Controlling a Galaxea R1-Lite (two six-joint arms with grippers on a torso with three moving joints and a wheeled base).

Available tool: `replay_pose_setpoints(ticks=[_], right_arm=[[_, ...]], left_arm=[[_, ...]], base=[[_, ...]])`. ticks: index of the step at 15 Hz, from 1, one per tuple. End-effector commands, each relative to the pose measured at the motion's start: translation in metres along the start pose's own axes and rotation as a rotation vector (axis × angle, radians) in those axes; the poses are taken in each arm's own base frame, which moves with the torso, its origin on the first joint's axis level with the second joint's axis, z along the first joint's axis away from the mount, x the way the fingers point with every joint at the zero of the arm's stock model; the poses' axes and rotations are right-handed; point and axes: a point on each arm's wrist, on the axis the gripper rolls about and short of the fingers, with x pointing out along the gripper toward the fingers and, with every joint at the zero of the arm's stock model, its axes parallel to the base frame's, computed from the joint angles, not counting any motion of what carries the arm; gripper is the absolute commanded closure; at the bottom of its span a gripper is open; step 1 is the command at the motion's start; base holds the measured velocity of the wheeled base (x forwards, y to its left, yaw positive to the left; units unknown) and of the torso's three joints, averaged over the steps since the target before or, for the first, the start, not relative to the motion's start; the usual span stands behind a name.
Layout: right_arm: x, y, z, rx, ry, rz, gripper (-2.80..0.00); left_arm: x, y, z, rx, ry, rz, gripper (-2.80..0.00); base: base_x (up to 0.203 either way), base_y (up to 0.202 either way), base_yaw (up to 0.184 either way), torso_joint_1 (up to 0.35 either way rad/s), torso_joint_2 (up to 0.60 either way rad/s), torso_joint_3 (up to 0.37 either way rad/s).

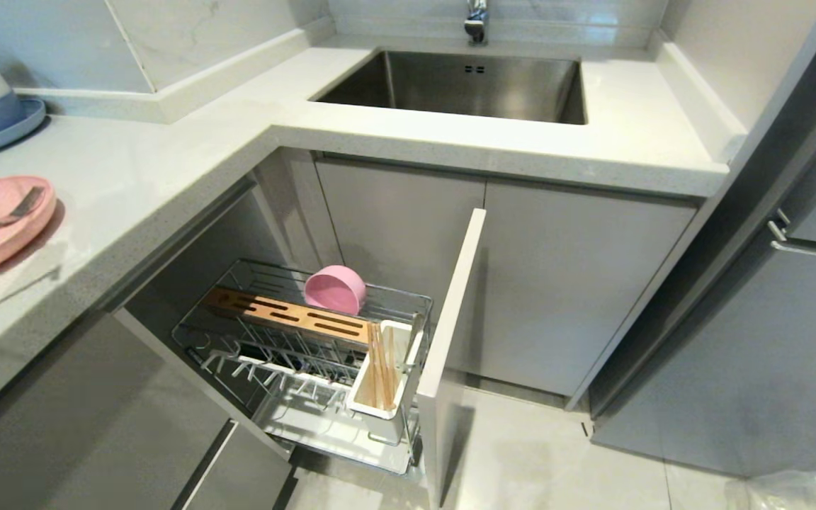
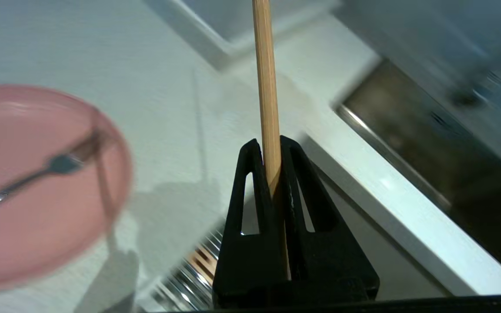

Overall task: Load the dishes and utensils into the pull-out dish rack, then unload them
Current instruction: Pick up the chopsticks and place it in the cupboard

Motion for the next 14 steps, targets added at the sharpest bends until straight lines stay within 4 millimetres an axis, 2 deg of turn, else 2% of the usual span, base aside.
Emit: replay_pose_setpoints(ticks=[1,4,8,11,14], right_arm=[[0.0,0.0,0.0,0.0,0.001,0.0,0.0],[0.0,0.0,0.0,0.0,0.001,0.0,0.0],[0.0,0.0,0.0,0.0,0.001,0.0,0.0],[0.0,0.0,0.0,0.0,0.001,0.0,0.0],[0.0,0.0,0.0,0.0,0.001,0.0,0.0]], left_arm=[[-0.038,0.006,0.003,-0.022,0.025,-0.129,0.0],[-0.059,0.002,-0.013,-0.001,0.207,-0.394,0.0],[-0.076,-0.001,-0.044,0.07,0.474,-0.596,0.0],[-0.064,-0.018,-0.074,0.084,0.67,-0.554,0.0],[-0.046,-0.04,-0.103,0.071,0.842,-0.421,0.0]], base=[[0.0,0.0,0.0,0.0,0.0,0.0],[0.0,0.0,0.0,0.0,0.0,0.0],[0.0,0.0,0.0,0.0,0.0,0.0],[0.0,0.0,0.0,0.0,0.0,0.0],[0.0,0.0,0.0,0.0,0.0,0.0]])
